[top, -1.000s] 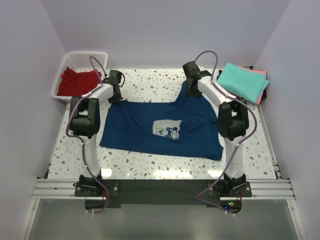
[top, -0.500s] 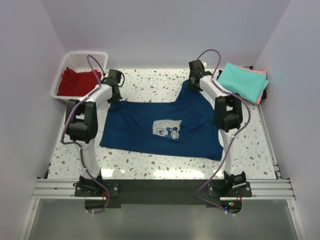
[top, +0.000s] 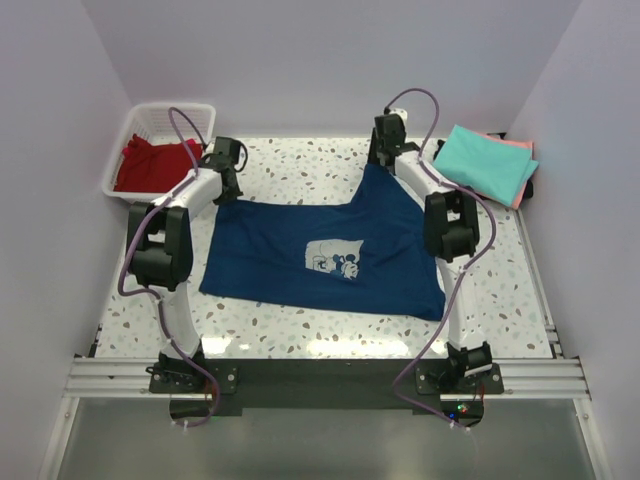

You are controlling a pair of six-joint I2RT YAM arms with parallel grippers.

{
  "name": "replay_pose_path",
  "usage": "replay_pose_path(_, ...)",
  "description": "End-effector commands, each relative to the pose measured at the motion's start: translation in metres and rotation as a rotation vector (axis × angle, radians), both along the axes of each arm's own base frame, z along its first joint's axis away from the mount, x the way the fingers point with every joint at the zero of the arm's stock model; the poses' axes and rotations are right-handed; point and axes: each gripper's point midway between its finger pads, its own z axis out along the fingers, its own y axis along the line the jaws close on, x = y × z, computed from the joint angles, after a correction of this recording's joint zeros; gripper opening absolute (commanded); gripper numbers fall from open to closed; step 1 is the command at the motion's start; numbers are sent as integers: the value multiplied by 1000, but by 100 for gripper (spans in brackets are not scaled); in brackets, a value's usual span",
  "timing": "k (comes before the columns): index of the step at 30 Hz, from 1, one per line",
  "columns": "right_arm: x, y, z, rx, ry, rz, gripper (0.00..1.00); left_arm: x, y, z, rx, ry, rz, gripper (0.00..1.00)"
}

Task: Fold and stack the t-shirts
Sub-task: Fold the tshirt

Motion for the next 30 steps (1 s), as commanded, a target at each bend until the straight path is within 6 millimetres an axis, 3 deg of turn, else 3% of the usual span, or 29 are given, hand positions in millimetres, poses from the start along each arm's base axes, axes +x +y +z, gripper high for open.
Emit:
replay_pose_path(1,24,3,11,1,-68,-8,50,7,-1,18,-3,-52,17,0)
replay_pose_path(4,27,2,-3,16,-52,-10,50,7,-2,18,-6,-47,14,0)
replay_pose_path(14,27,-9,-21,37,9,-33,47,8,-2,20,-6,-44,12,0)
replay_pose_path(17,24,-15,-20,27,14,-50,16,11,-2,22,-3,-49,15,0)
replay_pose_path(18,24,-14,-17,27,11,-50,3,13,-2,24,-3,-53,15,0)
replay_pose_path(19,23,-15,-15,28,8,-54,0,14,-2,24,-3,-54,17,0)
replay_pose_path(24,22,-19,3,15,-17,-67,0,19,-2,28,-1,-65,19,0)
replay_pose_path(30,22,-24,42,8,-83,-74,0,22,3,38,17,-89,41,0)
